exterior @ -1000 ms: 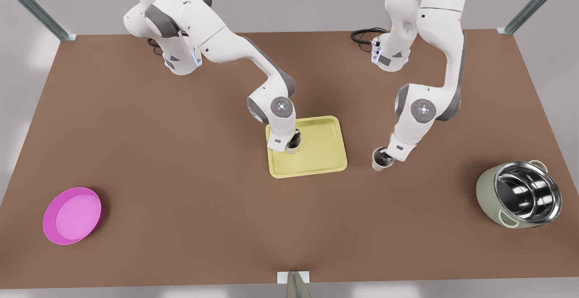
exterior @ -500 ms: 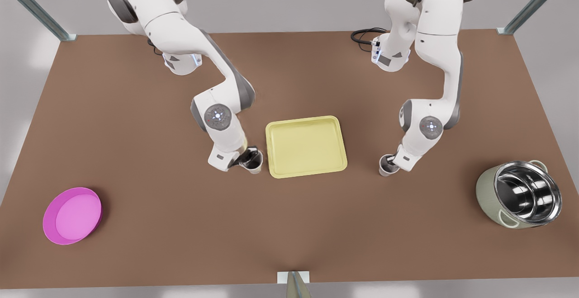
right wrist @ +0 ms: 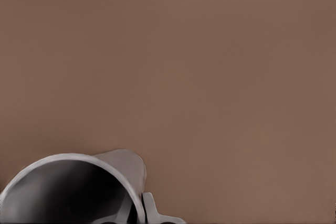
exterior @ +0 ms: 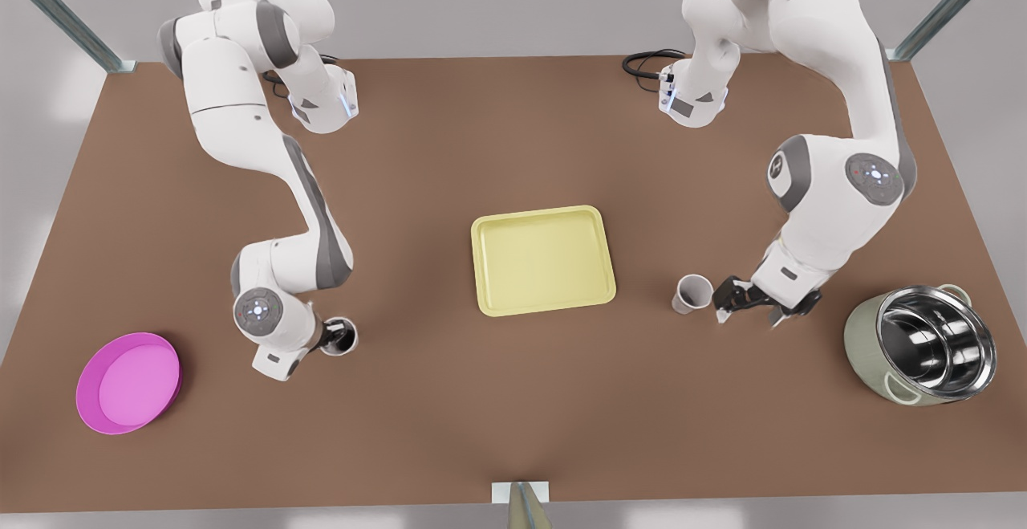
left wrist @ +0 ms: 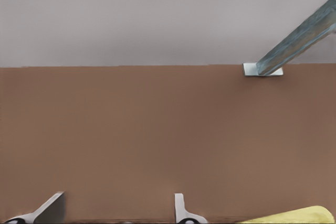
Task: Use the left arm to pick up the white IKEA cup from the tray and place it on the middle-left position; use the right arm to pick up the white IKEA cup from the tray and place it on the middle-right position
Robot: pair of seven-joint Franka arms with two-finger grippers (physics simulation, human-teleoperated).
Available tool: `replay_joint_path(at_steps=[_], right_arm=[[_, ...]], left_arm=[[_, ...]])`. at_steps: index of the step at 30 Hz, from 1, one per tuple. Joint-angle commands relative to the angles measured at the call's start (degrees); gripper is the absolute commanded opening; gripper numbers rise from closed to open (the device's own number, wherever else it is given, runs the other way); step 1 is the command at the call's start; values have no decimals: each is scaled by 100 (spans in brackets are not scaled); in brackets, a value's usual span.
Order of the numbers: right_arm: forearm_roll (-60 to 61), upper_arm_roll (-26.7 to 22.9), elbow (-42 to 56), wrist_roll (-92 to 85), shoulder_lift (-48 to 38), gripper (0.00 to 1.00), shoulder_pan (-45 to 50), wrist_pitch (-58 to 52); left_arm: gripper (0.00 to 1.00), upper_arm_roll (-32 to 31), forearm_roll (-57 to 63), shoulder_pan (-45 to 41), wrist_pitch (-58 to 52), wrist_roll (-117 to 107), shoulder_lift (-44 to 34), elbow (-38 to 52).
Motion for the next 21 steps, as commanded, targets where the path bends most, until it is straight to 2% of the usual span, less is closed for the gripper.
replay_joint_path(at_steps=[1,4,6,7,8,9,10,11,13,21], right_arm=[[-379,-20,16,-1479,130,1,-57,413],[-388,-20,16,-1444,271,1,-57,616],[-388,-20,25,-1435,289,1,-57,616],[-388,-20,25,-1426,289,1,-57,624],[-388,-20,25,-1426,306,2,-57,624],[-388,-20,34,-1409,306,19,-57,624],[-379,-29,34,-1330,306,46,-57,616],[-371,-20,60,-1234,306,56,-57,616],[-309,-29,78,-1189,297,71,-57,615],[-300,6,78,-1163,113,72,-30,545]], left_arm=[[100,36,101,10,-2371,-12,-14,384],[100,89,92,27,-2143,23,-75,349],[100,97,-153,782,-2028,58,-66,366],[100,-234,-233,1473,-2028,373,-31,392],[100,-2424,-66,3349,-2107,410,-259,314],[100,-2425,259,3341,-1340,453,-1099,-1042],[100,-2416,286,3376,-1078,841,-1192,-1252],[100,-2416,312,3367,-1298,797,-1147,-1119],[100,-2478,699,3323,-1404,647,-1191,-1084],[100,-2530,839,3139,-1334,656,-1147,-1058]])
